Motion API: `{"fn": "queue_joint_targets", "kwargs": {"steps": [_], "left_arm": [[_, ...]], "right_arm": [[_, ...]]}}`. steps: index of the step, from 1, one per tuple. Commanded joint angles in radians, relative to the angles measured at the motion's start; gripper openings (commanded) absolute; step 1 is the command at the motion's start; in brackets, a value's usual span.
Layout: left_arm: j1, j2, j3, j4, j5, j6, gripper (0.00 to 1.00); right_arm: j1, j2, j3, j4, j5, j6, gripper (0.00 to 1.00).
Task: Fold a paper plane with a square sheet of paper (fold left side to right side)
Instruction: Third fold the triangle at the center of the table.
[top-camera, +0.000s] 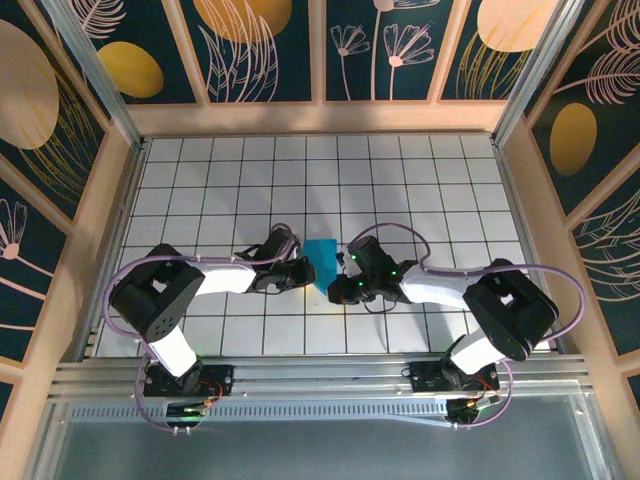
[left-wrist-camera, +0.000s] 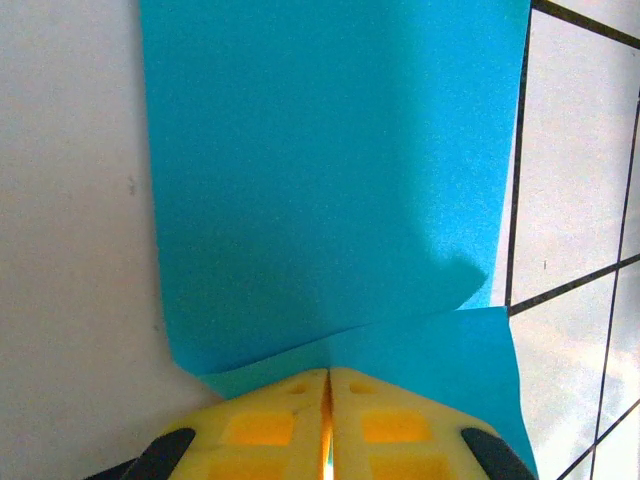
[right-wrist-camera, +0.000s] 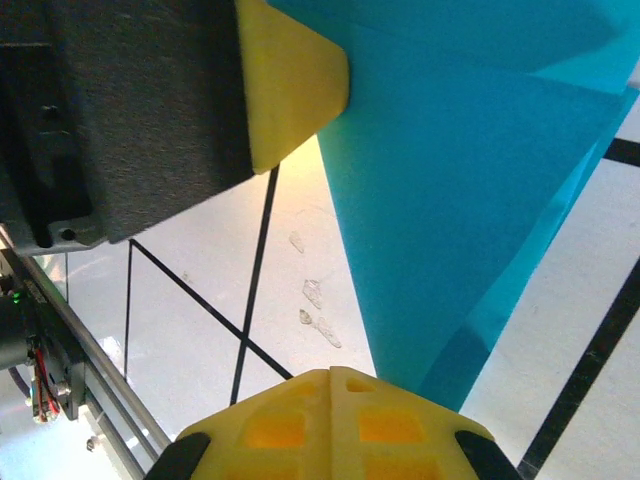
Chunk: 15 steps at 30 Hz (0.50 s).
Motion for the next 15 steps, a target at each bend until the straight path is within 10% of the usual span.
{"fn": "queue_joint_targets", "kwargs": {"steps": [1,15], "left_arm": [[0.000,0.052,-0.019,-0.113,-0.069,0.008,0.11],[0.000,0.051,-0.019,-0.120,-0.072,0.010,0.11]], "right_arm": [[-0.003,0.025,-0.017,0.009,0.003,0.008,0.00],[-0.003,0.053,-0.026,0.008,0.010,0.010,0.00]]}}
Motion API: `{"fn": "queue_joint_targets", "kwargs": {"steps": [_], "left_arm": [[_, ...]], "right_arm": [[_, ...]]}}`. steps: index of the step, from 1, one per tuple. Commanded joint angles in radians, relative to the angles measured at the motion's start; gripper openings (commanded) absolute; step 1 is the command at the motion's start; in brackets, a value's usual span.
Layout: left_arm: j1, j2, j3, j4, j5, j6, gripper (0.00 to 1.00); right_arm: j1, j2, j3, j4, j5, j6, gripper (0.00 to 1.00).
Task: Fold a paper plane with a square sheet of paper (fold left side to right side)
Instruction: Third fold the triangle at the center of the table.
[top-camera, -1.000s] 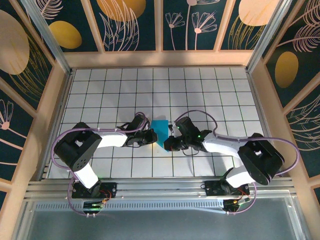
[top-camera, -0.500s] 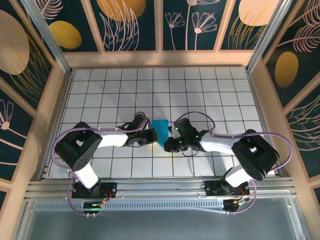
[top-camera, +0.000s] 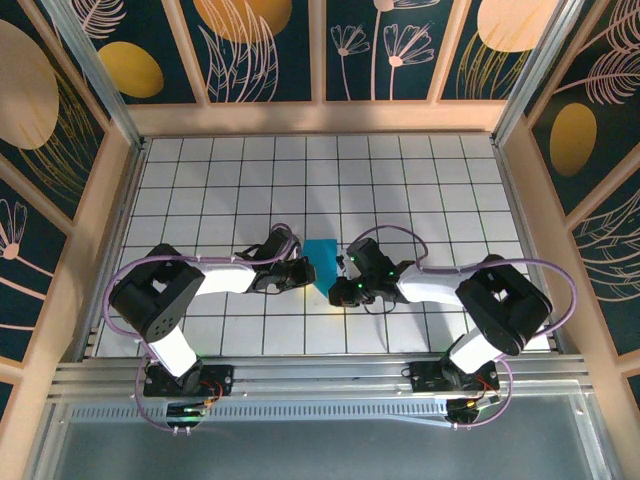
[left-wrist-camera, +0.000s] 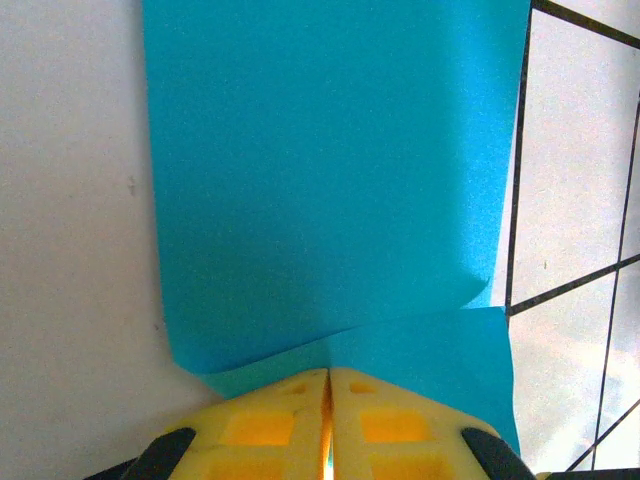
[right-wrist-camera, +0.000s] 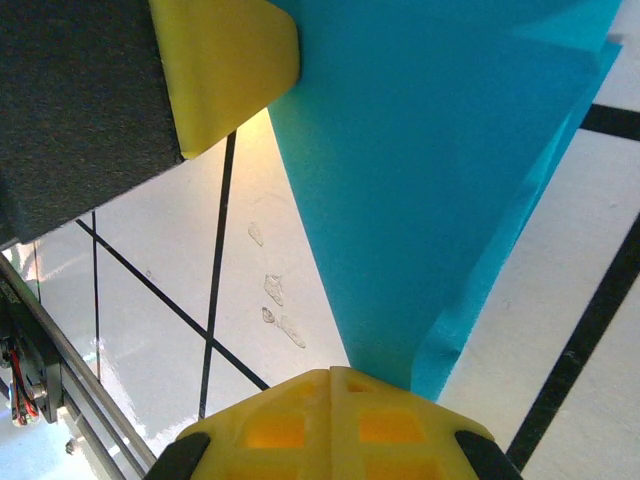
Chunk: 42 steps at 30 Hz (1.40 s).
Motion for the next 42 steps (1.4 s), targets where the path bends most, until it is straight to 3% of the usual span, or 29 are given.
{"fn": "queue_joint_targets", "kwargs": {"steps": [1,18,29,38,42], "left_arm": [[0.000,0.051,-0.019,-0.118,-0.072,0.010,0.11],[0.000,0.051,-0.021,-0.128,-0.086,0.010,0.11],[0.001,0.056,-0.014,-0.136,-0.092,0.010,0.11],[0.000,0.058,-0.004,-0.136,-0.087,0.010,0.11],[0.000,0.063,0.001,-0.136,-0.084,0.009,0.11]], "right_arm": [[-0.003,0.016,-0.024,0.006,0.009,0.011,0.00],[-0.008,0.039,-0.046,-0.015,-0.003,0.033,0.00],[-0.017,-0.053,-0.135,-0.032,-0.047,0.057,0.00],[-0.018,-0.194,-0.045,-0.107,-0.058,0.026,0.00],[-0.017,-0.121,-0.014,-0.028,-0.088,0.043,0.00]]}}
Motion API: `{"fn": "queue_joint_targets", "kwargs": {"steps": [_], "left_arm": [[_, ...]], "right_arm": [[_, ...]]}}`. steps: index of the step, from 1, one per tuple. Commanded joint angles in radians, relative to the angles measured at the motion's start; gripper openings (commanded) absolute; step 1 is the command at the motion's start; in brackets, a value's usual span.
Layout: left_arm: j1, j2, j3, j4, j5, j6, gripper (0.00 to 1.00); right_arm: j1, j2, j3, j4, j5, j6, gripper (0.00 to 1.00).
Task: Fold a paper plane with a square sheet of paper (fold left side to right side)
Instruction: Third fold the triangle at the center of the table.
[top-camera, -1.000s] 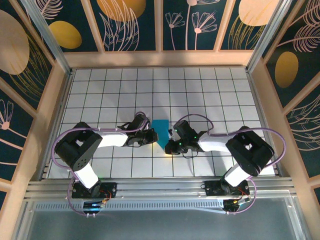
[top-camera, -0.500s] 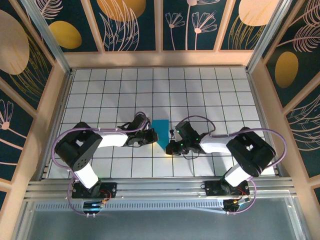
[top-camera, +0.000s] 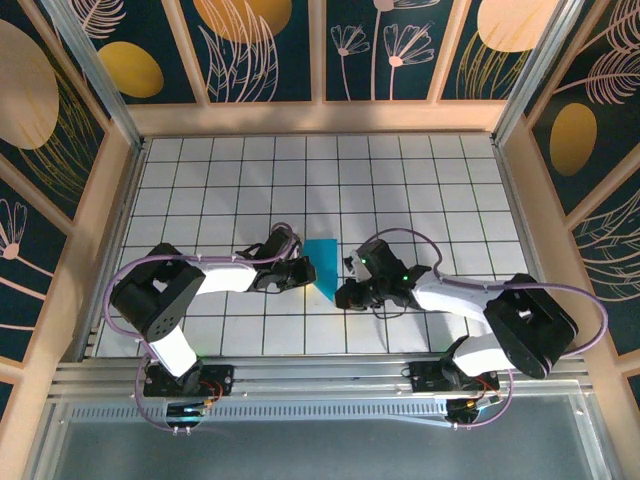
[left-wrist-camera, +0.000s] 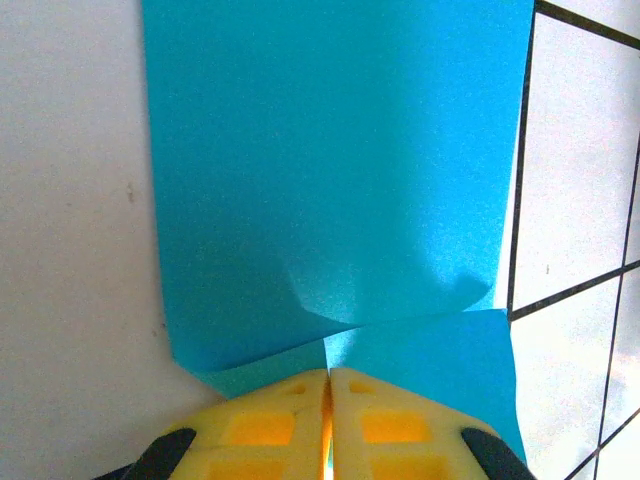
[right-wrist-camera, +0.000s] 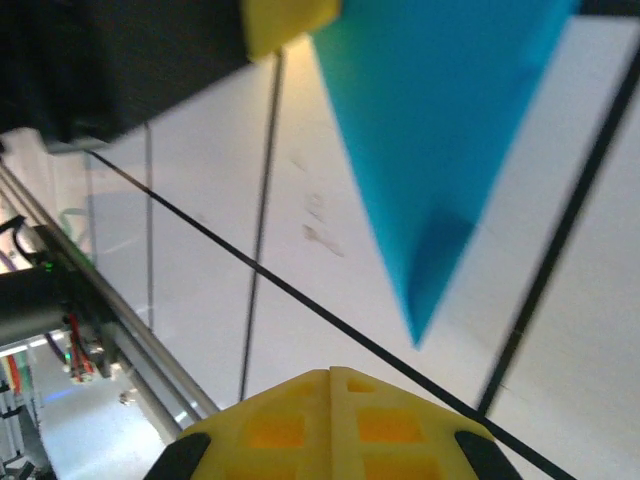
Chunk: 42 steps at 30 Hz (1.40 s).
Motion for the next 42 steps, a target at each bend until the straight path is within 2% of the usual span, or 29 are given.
{"fn": "queue_joint_targets", "kwargs": {"steps": [1,6,17,31,36,42], "left_arm": [[0.002,0.058,-0.015,-0.116,-0.074,0.011,0.11],[0.002,0.052,-0.015,-0.117,-0.074,0.010,0.11],[0.003,0.045,-0.021,-0.107,-0.073,0.007,0.11],[0.001,0.007,0.015,-0.093,-0.060,0.017,0.17],[0.002,-0.098,-0.009,-0.051,-0.077,0.026,0.20],[0.001,-0.237,-0.149,0.103,-0.018,0.006,0.15]], "right_arm": [[-0.002,0.065,0.050,0.046,-0.024,0.004,0.00],[-0.012,0.136,0.072,0.107,0.036,0.039,0.00],[-0.039,0.192,0.052,0.110,0.066,0.060,0.00],[-0.039,0.232,0.029,-0.001,0.130,0.032,0.00],[-0.038,0.235,0.028,-0.042,0.166,0.028,0.00],[-0.033,0.261,0.044,-0.094,0.220,0.019,0.00]]}}
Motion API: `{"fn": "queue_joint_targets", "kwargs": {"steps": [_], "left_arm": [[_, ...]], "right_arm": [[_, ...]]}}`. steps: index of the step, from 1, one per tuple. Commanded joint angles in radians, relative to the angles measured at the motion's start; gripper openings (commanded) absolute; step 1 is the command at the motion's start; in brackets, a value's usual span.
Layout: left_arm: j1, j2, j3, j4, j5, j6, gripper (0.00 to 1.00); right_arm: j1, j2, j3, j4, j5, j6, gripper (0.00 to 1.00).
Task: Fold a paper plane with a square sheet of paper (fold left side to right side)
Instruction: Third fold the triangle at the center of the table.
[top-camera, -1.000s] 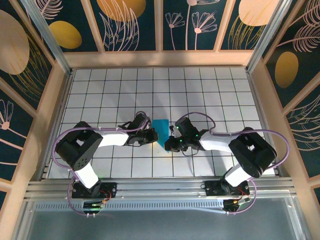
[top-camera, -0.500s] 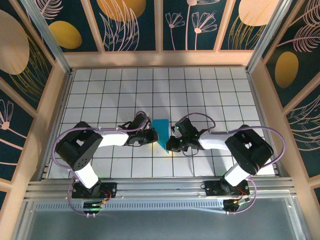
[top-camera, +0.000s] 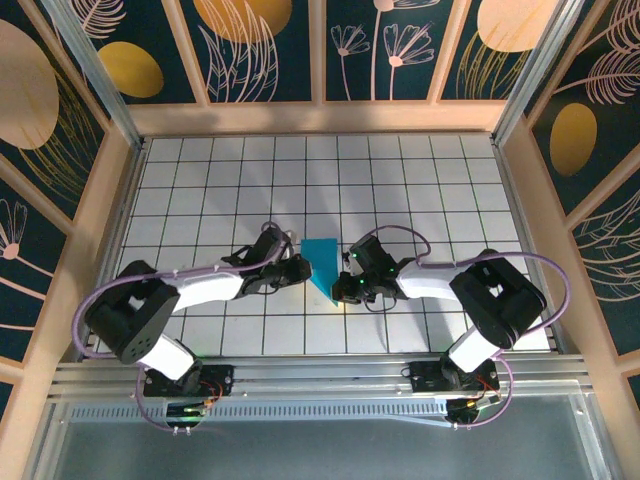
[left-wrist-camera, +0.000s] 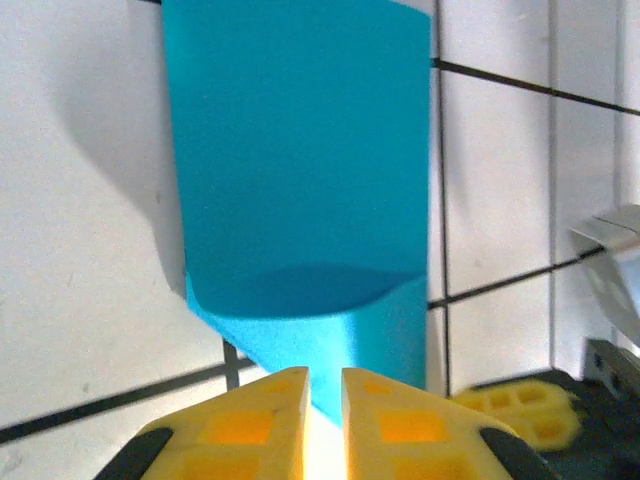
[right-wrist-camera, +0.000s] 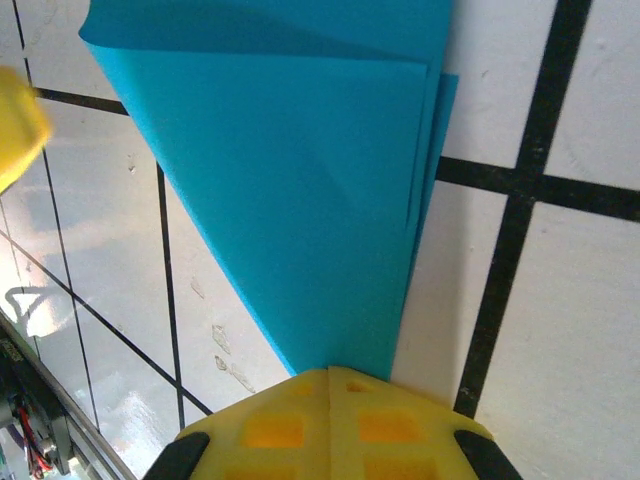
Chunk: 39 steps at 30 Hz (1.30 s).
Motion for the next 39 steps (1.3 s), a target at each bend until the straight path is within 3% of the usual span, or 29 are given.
{"fn": "queue_joint_targets", "kwargs": {"steps": [1,7,16,39], "left_arm": [[0.002,-0.060,-0.079,0.113,0.048,-0.009,0.15],[-0.023,-0.064,-0.156,0.292,0.151,-0.066,0.13],[-0.043,0.060,-0.118,0.403,0.194,-0.101,0.11],[-0.041,0.197,-0.022,0.334,0.060,-0.087,0.11]], "right_arm": [[0.001,0.057,-0.012,-0.168,0.146,-0.020,0.00],[0.013,0.072,0.006,-0.196,0.180,-0.016,0.00],[0.025,0.091,0.033,-0.230,0.208,-0.021,0.00],[0.027,0.089,0.034,-0.266,0.226,-0.040,0.00]]}}
